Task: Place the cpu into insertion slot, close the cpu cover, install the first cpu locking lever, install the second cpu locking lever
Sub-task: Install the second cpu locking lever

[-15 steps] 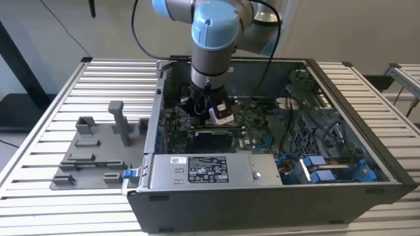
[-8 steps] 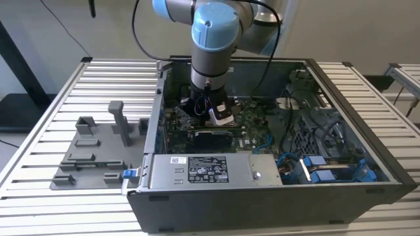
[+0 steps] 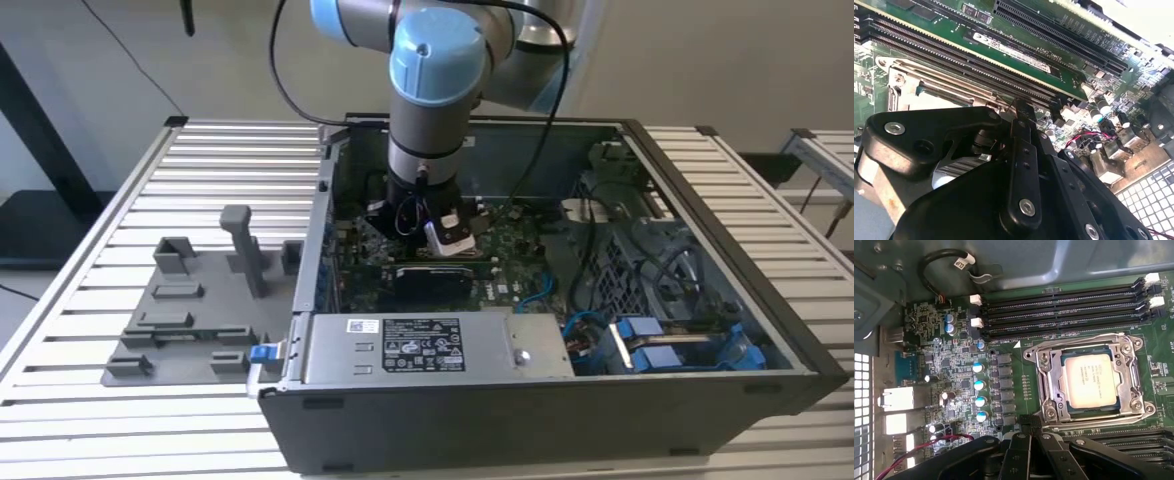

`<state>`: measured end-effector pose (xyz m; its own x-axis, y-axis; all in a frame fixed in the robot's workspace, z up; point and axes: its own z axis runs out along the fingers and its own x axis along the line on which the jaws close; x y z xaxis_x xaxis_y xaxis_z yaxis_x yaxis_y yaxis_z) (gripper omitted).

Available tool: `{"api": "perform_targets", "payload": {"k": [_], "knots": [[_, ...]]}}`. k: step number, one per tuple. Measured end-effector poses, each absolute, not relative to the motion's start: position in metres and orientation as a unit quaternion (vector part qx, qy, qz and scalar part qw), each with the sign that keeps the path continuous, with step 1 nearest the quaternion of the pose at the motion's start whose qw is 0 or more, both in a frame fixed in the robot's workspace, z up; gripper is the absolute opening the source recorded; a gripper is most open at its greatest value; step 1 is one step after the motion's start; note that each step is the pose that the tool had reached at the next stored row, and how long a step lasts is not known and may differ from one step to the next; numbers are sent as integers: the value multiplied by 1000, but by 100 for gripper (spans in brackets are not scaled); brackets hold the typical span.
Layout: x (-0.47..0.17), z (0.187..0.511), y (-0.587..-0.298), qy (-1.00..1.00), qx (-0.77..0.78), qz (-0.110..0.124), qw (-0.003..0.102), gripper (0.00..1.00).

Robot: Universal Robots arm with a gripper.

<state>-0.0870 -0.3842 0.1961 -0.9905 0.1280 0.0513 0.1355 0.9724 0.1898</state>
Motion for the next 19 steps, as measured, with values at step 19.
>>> {"api": "perform_targets", "payload": {"k": [19], "knots": [[-86,189,-384,-992,-66,-107,23,11]]}}
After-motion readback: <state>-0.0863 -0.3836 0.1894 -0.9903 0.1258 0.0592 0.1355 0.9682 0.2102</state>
